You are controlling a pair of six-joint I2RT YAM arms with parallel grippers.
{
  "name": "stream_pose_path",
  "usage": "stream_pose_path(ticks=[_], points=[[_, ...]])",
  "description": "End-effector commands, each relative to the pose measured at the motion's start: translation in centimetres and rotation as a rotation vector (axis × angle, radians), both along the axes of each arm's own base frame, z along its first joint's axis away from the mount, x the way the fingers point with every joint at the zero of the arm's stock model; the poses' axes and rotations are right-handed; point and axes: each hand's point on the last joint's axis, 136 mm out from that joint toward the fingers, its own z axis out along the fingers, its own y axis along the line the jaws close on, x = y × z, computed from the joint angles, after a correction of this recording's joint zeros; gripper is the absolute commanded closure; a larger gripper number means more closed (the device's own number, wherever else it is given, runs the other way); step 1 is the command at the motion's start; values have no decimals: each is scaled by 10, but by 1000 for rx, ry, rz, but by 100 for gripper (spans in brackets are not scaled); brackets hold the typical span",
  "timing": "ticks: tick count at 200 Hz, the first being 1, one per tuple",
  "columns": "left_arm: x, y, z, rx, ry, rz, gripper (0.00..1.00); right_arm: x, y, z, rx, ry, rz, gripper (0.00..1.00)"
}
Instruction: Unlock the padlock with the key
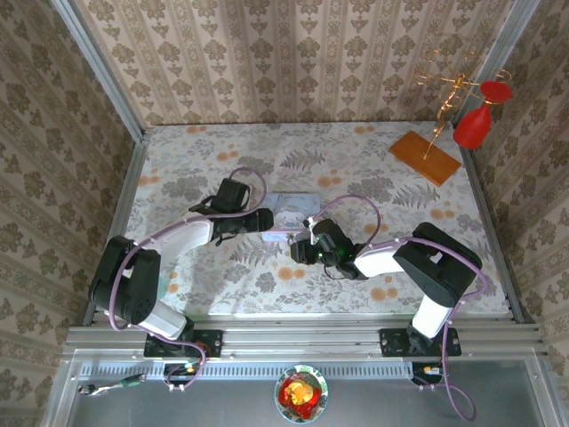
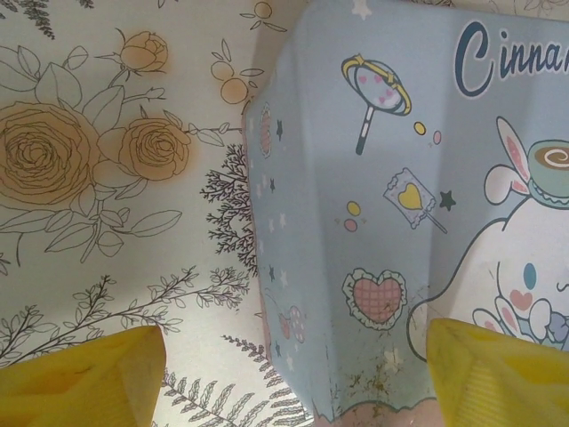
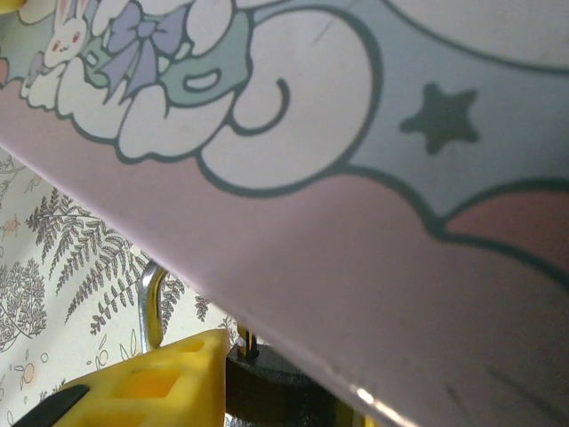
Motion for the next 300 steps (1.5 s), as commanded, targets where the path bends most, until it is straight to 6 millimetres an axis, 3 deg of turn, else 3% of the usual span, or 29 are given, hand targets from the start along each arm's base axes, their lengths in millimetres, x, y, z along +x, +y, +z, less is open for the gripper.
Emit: stream_pose_path(ticks=[1,67,124,145,186,246,300], points=[[-20,36,-34,132,98,72,23,-10,7,-18,-19,57,35,62],[-23,41,-38,123,106,95,23,-10,12,-13,24,65,30,72],[-33,44,-43,108,128,129,23,-5,-3,-7,-23,64,-85,75],[-37,33,-39,48,134,114,23,-6,-1,0,-29,49,-122,77],[-46,8,-23,10,110,72,23,1,-20,13,14,29,-253,84],[-54,-3,-16,3,89,58,23,1,-26,13,132,89,-258,85],[-57,-16,-16,1,90,32,23,-1,-14,17,192,88,-205,83]])
